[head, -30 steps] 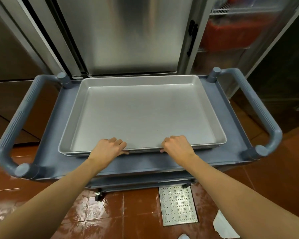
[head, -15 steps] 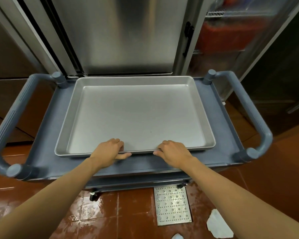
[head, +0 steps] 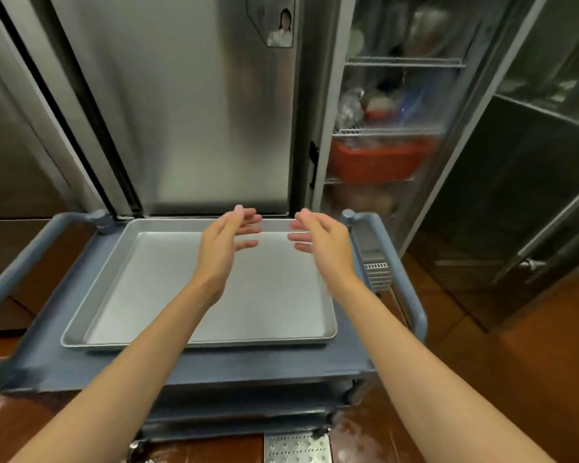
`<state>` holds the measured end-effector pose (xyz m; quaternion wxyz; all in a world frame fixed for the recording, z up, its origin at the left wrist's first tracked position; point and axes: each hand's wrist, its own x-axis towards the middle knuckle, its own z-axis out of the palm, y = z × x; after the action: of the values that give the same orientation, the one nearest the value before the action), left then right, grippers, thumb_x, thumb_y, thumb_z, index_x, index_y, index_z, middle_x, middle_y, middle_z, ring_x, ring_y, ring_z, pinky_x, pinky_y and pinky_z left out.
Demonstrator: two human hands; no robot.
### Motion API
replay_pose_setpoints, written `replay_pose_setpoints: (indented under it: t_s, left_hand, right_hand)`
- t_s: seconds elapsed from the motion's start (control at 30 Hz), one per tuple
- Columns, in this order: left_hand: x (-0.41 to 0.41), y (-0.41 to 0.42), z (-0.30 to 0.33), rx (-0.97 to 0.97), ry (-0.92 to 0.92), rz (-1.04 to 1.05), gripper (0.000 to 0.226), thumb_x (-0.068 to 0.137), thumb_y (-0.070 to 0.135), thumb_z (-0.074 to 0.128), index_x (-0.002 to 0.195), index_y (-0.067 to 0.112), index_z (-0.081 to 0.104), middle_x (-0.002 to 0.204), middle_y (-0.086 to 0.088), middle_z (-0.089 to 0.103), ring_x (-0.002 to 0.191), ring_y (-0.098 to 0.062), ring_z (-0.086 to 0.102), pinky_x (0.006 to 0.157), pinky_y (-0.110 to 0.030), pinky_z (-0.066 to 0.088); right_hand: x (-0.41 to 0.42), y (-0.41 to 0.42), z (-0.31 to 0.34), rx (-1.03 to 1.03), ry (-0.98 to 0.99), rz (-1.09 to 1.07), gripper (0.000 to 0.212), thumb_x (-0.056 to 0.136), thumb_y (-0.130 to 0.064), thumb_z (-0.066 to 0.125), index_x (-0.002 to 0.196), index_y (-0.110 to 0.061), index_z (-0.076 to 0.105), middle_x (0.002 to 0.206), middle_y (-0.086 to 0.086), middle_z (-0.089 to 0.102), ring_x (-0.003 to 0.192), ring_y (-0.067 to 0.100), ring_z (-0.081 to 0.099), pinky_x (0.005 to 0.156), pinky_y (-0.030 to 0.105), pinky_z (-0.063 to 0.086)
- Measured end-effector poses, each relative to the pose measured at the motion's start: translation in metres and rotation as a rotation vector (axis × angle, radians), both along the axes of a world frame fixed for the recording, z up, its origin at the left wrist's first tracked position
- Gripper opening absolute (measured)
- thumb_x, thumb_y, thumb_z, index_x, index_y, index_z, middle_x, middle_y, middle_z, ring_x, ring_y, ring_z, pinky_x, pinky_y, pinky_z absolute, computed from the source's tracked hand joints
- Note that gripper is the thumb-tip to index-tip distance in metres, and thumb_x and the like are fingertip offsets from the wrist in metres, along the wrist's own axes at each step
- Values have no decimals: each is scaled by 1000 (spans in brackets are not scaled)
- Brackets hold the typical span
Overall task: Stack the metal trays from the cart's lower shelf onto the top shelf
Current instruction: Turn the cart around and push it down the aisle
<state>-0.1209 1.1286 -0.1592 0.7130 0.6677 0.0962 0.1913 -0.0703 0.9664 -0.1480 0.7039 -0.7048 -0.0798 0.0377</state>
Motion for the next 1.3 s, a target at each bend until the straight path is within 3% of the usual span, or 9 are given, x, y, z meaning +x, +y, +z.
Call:
replay_pose_setpoints:
  t_s: [0.17,0.37,0.67,0.83,1.03,1.3]
  left_hand:
    - [-10,-16,5,-44,-164,70,33,95,40,50,107,20,72,110,-9,73,106,-29,68,86,-40,59]
    - [43,-50,26,-9,-275,-19,33,93,41,49,112,21,68,113,-8,71,108,-31,65,94,-46,53]
    - [140,-134,46,68,-393,-62,30,94,41,47,110,26,67,115,-7,70,110,-28,65,94,-40,55]
    - [185,-169,40,166,-399,134,32,96,39,45,113,21,65,116,-10,69,109,-29,66,95,-46,54]
    - [218,-218,33,98,-338,423,27,94,36,48,106,23,68,110,-10,70,106,-32,67,96,-51,51]
    - [200,-226,64,222,-266,719,32,92,42,46,107,23,67,111,-13,71,104,-33,67,93,-42,56]
  right_hand:
    - [10,-69,38,303,-33,-80,25,98,-24,51,106,-7,69,99,10,75,91,25,72,81,38,57]
    - [34,-127,55,285,-151,-189,27,101,-21,47,110,-7,68,104,13,73,96,27,70,87,45,56]
    - [120,-199,65,291,-233,-155,30,102,-19,43,114,-3,65,107,14,72,98,26,70,90,51,54]
    - [195,-233,58,388,-247,32,31,99,-21,45,112,-2,65,106,18,72,98,32,69,89,52,54]
    - [267,-250,65,380,-121,246,29,100,-15,44,110,0,65,105,20,71,97,34,69,90,55,52]
    - [312,-195,82,434,-48,555,27,100,-14,43,107,-2,66,104,20,71,96,32,70,91,55,52]
